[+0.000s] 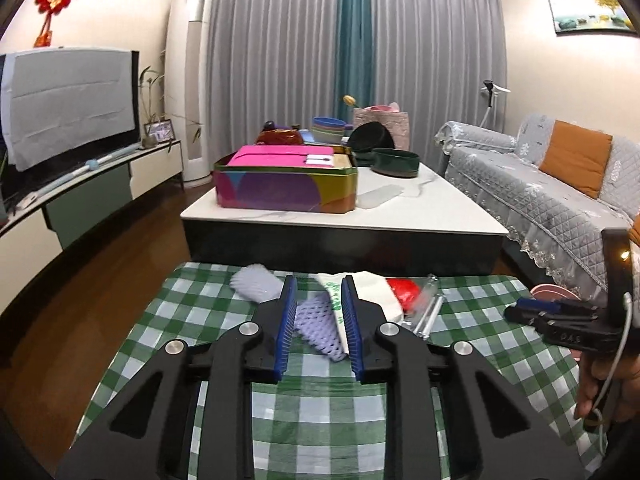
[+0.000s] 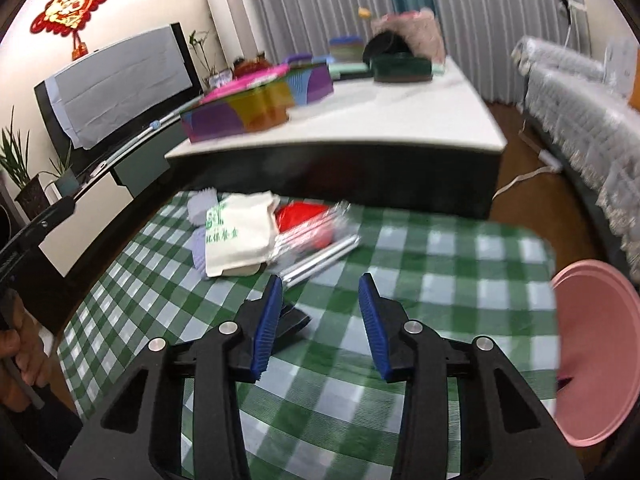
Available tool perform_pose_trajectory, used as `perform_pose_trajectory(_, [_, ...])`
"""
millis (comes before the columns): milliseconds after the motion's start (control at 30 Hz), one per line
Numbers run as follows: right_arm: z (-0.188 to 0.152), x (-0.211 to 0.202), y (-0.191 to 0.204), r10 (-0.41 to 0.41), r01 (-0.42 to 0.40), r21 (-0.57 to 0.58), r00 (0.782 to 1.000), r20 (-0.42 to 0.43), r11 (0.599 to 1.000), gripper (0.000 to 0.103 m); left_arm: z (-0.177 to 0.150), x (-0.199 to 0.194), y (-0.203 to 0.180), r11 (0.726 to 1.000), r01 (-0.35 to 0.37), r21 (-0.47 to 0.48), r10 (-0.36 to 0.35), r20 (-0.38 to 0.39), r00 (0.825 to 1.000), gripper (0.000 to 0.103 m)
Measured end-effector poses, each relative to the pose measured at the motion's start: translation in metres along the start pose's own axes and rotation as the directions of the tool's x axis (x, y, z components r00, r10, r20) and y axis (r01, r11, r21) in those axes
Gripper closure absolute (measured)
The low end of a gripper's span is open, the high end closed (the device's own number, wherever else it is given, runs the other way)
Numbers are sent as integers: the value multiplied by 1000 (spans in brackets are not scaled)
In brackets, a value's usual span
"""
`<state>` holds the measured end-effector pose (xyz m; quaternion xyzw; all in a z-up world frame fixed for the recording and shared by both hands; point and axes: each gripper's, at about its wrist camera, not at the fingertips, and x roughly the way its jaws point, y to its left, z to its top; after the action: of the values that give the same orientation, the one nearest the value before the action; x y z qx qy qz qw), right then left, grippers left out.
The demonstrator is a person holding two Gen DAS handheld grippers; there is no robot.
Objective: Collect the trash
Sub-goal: 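Grasp the black plastic item with the right tool while the left tool grasps the white takeout bag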
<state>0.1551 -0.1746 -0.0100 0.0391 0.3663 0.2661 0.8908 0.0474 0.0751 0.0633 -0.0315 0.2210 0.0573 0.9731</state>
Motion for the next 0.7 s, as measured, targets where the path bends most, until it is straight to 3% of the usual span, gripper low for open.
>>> perform_pose_trajectory(267, [-11, 41, 8, 11, -13, -14, 996, -90, 1000, 61, -4, 19, 12, 999, 6, -50, -7, -30, 1000, 80])
perform_pose_trajectory(500, [-19, 64, -1, 69, -61, 57, 984, -167, 997, 60, -8, 40, 5, 999, 20, -50, -23, -51, 998, 80])
perform_pose_trajectory(600, [-26, 71, 0, 122, -109, 79, 973, -197, 991, 70, -12, 51, 2, 998, 27, -54, -30, -69, 997, 80])
perform_pose_trajectory(700, [-25, 65, 8, 157, -148, 65, 972, -175, 987, 87, -14, 65, -2, 998, 35, -60, -40, -90, 995, 80])
